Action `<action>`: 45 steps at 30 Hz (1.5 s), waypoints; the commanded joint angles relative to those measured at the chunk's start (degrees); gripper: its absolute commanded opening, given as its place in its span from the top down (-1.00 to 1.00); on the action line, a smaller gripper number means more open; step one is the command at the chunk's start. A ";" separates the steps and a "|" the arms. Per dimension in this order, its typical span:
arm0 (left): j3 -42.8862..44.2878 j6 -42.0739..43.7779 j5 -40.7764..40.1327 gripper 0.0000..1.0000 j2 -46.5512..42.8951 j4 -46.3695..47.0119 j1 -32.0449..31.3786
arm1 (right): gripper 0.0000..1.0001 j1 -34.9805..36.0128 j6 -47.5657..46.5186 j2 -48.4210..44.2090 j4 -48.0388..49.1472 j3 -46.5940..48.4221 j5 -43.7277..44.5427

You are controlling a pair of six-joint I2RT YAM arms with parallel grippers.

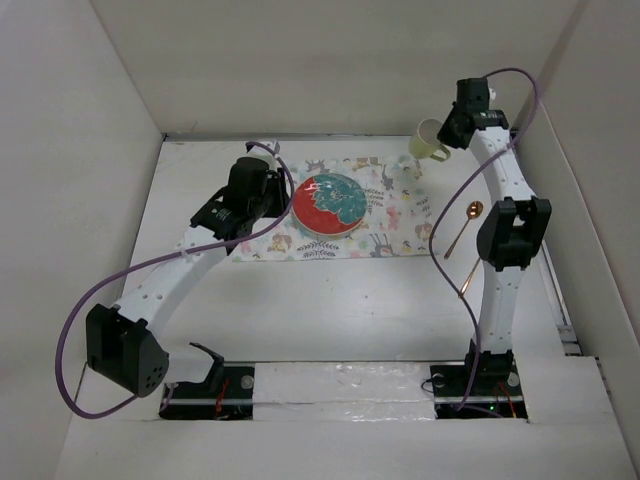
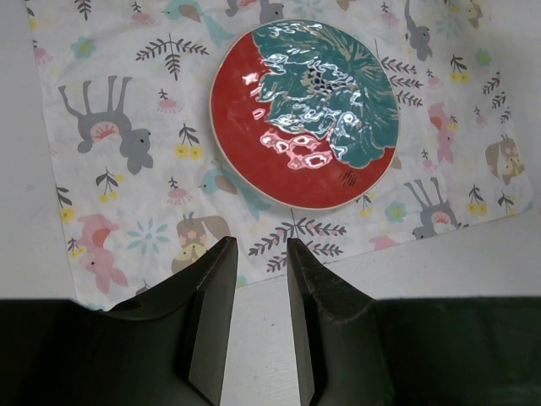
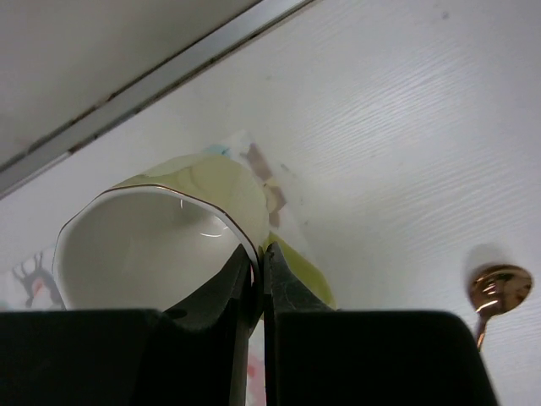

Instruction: Set the dinner table for one person

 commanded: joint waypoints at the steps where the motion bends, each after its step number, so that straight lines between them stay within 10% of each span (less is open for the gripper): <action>1: 1.60 -0.09 0.27 0.45 -1.57 1.05 -0.05 | 1.00 3.50 -0.96 0.10 1.50 4.20 -2.35; 20: -1.31 -1.50 0.71 0.44 -4.03 0.88 -0.05 | 1.00 6.67 0.09 8.90 -2.98 9.22 2.05; 28: -1.13 -0.97 1.59 0.44 -4.39 0.61 -0.05 | -0.09 5.44 2.73 5.22 -2.99 12.38 -1.99; 31: -1.04 -0.62 2.38 0.43 -3.86 0.79 -0.05 | -0.15 2.99 3.78 -1.19 -0.36 8.27 -4.01; 34: -1.13 -0.53 3.96 0.43 -3.51 1.23 -0.05 | 0.01 1.22 4.84 -11.26 3.33 -2.87 -3.67; 37: -1.74 -0.53 6.06 0.43 -3.68 1.66 -0.05 | 0.93 -0.71 6.95 -24.08 9.83 -22.63 -0.86; 45: -5.17 0.52 3.08 0.43 -6.05 1.23 -3.82 | 0.94 -4.75 9.06 -37.06 12.75 -56.69 -0.68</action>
